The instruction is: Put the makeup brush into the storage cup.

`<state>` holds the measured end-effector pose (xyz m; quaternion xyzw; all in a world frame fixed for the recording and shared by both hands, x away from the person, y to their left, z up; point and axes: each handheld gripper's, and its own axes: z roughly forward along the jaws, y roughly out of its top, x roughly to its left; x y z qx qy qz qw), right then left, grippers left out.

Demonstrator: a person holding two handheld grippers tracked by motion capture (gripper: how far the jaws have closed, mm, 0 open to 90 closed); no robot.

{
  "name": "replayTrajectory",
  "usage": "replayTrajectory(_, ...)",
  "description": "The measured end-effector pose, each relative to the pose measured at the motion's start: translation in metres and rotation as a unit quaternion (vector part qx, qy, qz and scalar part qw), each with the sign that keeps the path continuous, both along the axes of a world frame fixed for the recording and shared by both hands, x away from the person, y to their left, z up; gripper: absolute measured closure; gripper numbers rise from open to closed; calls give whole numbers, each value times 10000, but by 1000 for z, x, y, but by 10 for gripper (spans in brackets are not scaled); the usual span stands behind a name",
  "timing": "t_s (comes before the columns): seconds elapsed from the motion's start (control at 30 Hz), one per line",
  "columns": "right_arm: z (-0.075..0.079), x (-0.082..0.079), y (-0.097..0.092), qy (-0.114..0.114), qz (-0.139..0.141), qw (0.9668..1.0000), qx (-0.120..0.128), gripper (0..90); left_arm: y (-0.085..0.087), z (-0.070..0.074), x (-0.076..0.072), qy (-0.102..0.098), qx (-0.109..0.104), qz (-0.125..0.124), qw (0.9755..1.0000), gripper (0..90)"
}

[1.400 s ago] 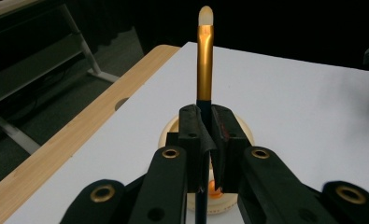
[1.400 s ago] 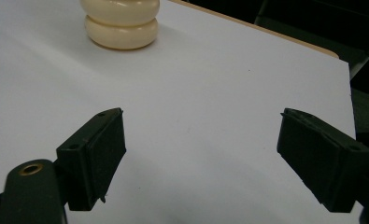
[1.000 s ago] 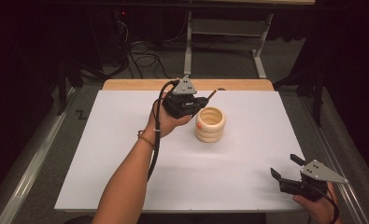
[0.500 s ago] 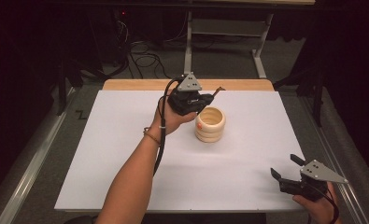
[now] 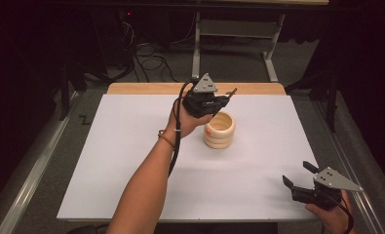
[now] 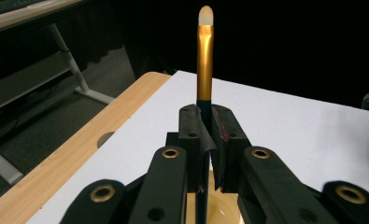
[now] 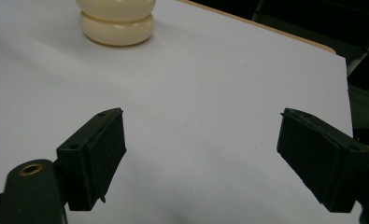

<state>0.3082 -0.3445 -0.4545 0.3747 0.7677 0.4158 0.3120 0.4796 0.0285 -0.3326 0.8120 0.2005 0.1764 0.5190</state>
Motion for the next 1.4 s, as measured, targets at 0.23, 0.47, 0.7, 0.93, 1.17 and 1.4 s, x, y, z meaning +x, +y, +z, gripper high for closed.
replayTrajectory(0.23, 1, 0, 1, -13, 12, 10000, -5, 163, -8, -2, 5, 20, -76, 0, 10000, 835)
replayTrajectory(0.47, 0, 0, 0, -10, 9, 10000, 0, 163, -16, -6, 8, 9, -142, -34, 9999, 834)
replayTrajectory(0.7, 0, -1, 1, 6, 2, 10000, -17, 163, -26, -13, 12, 4, -159, -59, 9999, 834)
replayTrajectory(0.93, 0, 0, 0, 12, 13, 10000, 3, 163, -29, -19, 17, 55, -215, -39, 9997, 834)
replayTrajectory(1.17, 0, 0, 3, 16, 33, 10000, -88, 164, -32, -24, 19, 46, -292, -63, 9995, 834)
replayTrajectory(1.4, 0, 0, 4, 10, 46, 9999, -107, 164, -32, -29, 23, 67, -301, -35, 9995, 834)
